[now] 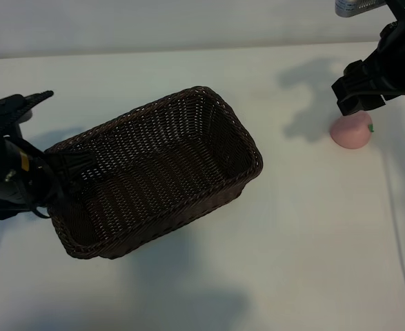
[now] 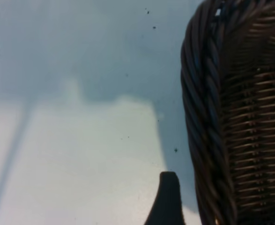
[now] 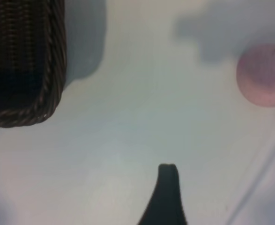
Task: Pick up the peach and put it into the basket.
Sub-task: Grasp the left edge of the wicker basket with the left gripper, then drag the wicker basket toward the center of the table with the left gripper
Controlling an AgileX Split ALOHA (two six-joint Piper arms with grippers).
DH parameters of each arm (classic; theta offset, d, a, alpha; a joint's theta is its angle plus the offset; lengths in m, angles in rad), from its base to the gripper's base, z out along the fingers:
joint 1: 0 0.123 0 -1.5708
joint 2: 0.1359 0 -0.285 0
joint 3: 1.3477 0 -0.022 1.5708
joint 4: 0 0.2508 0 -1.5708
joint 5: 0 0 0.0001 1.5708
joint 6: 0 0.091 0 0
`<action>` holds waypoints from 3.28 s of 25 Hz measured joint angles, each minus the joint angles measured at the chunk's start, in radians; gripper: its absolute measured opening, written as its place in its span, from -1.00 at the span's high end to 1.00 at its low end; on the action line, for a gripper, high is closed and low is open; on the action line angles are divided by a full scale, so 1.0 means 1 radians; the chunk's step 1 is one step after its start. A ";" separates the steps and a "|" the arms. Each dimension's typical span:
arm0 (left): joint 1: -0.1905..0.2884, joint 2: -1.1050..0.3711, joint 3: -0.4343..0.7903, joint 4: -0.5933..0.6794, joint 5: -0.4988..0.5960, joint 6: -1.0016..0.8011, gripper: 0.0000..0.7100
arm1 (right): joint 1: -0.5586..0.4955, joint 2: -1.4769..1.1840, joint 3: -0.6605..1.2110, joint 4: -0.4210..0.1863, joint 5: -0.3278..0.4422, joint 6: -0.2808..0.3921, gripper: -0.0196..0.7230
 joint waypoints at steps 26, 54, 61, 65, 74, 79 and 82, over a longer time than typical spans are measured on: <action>0.000 0.210 0.000 0.015 -0.055 -0.005 0.01 | 0.000 0.000 0.000 0.000 0.000 0.000 -0.67; 0.001 -0.025 0.008 -0.101 -0.150 0.077 0.73 | 0.000 0.000 0.000 0.000 0.000 0.000 -0.67; 0.001 -0.048 0.008 -0.239 -0.211 0.195 0.74 | 0.000 0.000 0.000 0.000 0.000 0.000 -0.67; 0.015 -0.048 0.008 -0.322 -0.233 0.294 0.74 | 0.000 0.000 0.000 0.000 -0.001 0.000 -0.67; 0.140 0.058 -0.146 -0.507 -0.083 0.683 0.74 | 0.000 0.000 0.000 0.000 -0.001 0.000 -0.67; 0.140 0.191 -0.258 -0.631 -0.055 0.849 0.74 | 0.000 0.000 0.000 0.000 -0.001 0.000 -0.67; 0.140 0.264 -0.293 -0.641 -0.054 0.878 0.74 | 0.000 0.000 0.000 0.000 -0.001 0.000 -0.67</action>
